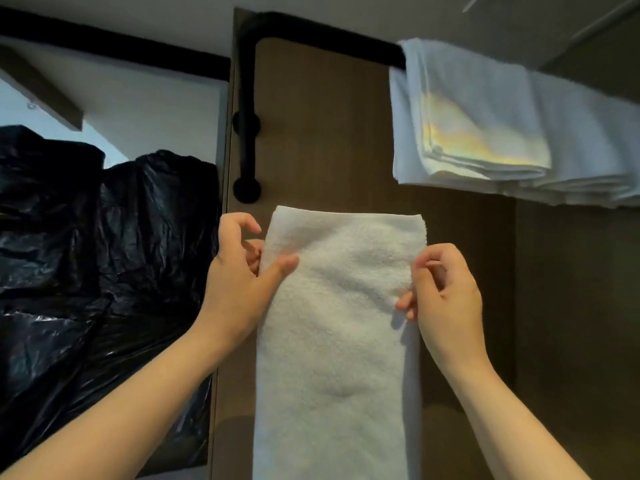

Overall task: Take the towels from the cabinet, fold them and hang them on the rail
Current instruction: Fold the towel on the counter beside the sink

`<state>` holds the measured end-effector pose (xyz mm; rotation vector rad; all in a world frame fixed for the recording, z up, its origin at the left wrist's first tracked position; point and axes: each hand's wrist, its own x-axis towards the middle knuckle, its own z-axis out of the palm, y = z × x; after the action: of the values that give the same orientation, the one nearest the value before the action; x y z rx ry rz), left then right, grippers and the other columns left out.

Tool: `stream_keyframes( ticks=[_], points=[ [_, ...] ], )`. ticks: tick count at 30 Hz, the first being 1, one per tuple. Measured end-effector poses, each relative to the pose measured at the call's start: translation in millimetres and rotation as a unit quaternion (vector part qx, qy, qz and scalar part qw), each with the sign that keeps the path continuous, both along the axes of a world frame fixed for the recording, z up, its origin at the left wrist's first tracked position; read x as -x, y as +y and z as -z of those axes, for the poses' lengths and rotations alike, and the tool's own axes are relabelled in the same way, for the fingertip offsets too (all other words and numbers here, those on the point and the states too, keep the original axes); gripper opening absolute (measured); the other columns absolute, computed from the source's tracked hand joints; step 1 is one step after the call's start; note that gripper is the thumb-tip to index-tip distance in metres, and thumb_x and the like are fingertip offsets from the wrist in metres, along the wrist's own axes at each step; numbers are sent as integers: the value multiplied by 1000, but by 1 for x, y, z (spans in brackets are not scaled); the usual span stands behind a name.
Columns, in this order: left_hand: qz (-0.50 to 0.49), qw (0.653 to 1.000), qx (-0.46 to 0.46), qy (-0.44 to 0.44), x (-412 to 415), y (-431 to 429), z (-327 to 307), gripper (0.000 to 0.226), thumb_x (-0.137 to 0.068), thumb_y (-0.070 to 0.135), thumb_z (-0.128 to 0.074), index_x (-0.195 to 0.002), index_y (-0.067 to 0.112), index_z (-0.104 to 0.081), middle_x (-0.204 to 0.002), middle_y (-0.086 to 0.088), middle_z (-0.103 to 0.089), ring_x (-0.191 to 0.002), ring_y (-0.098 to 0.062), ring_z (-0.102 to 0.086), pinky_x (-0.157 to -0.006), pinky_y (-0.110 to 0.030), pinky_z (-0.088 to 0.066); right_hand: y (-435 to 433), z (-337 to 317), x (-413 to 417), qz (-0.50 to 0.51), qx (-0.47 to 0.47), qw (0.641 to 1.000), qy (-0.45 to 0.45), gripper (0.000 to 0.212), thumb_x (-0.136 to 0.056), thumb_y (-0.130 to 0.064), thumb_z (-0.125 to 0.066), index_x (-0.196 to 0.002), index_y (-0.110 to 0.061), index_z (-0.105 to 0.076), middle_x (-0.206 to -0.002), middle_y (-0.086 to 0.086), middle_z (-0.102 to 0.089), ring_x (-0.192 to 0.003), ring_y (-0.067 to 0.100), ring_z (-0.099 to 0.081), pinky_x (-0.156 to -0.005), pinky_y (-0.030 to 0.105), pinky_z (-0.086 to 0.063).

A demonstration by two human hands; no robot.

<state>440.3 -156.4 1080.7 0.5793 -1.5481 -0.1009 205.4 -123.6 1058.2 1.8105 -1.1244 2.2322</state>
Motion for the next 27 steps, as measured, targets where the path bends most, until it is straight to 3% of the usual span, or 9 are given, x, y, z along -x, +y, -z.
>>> stream_keyframes(
  ticks=[3,5,7,9,13,17,20,24,27],
  points=[
    [-26,997,76,-22,-3,1,-27,24,-83,25,-73,-93,30,-52,-85,8,-61,-66,-8,-57,-59,-29,-51,3,-29,-3,5,20,1000,20,20,-100,-14,-48,-97,-27,-63,-81,-6,-64,-54,10,-62,-50,14,-48],
    [-20,994,103,-22,-8,0,-42,18,-83,24,-72,-89,36,-61,-90,17,-63,-74,-3,-59,-66,-30,-54,5,-46,-4,5,26,999,39,19,-99,-22,-52,-107,-34,-64,-85,-16,-66,-67,1,-64,-55,12,-49],
    [-17,992,124,-17,-13,1,-57,24,-82,25,-73,-95,42,-64,-103,21,-63,-94,1,-60,-79,-26,-54,7,-60,-4,30,28,997,72,25,-96,-28,-58,-118,-36,-63,-104,-27,-64,-95,-11,-60,-74,12,-50],
    [-27,990,138,-26,-20,3,-70,27,-81,28,-72,-101,44,-62,-110,21,-61,-102,2,-58,-85,-23,-52,8,-73,-5,57,30,992,105,36,-91,-32,-65,-126,-35,-60,-119,-30,-58,-110,-13,-53,-89,14,-46],
    [-41,988,133,-74,-31,3,-96,37,-78,41,-69,-114,41,-58,-117,19,-54,-105,0,-55,-86,-24,-52,11,-100,-7,116,42,972,199,63,-82,-34,-75,-139,-36,-48,-126,-28,-46,-105,-17,-46,-88,11,-41],
    [-95,969,153,-170,-40,1,-120,68,-73,49,-69,-137,32,-50,-118,28,-40,-104,9,-45,-83,-15,-49,16,-128,-4,209,89,937,266,72,-80,-29,-77,-145,-27,-44,-132,-10,-52,-105,6,-54,-86,27,-51],
    [-138,951,185,-205,-40,0,-140,80,-73,46,-76,-144,33,-40,-121,28,-32,-104,3,-43,-78,-12,-47,17,-150,0,267,123,909,294,76,-79,-31,-77,-146,-21,-43,-130,-1,-53,-97,17,-60,-78,39,-55],
    [-217,919,222,-242,-32,1,-171,96,-65,62,-75,-146,31,-36,-143,14,-31,-114,-5,-42,-90,-26,-46,12,-181,6,310,133,896,288,80,-79,-39,-76,-148,-20,-40,-132,-2,-49,-84,14,-53,-73,41,-53],
    [-286,892,241,-255,-25,3,-197,101,-62,65,-74,-147,32,-31,-144,9,-31,-126,-15,-36,-96,-35,-41,7,-204,9,325,140,894,273,83,-78,-44,-76,-149,-23,-38,-129,-2,-48,-92,20,-55,-75,40,-51]
  ],
)
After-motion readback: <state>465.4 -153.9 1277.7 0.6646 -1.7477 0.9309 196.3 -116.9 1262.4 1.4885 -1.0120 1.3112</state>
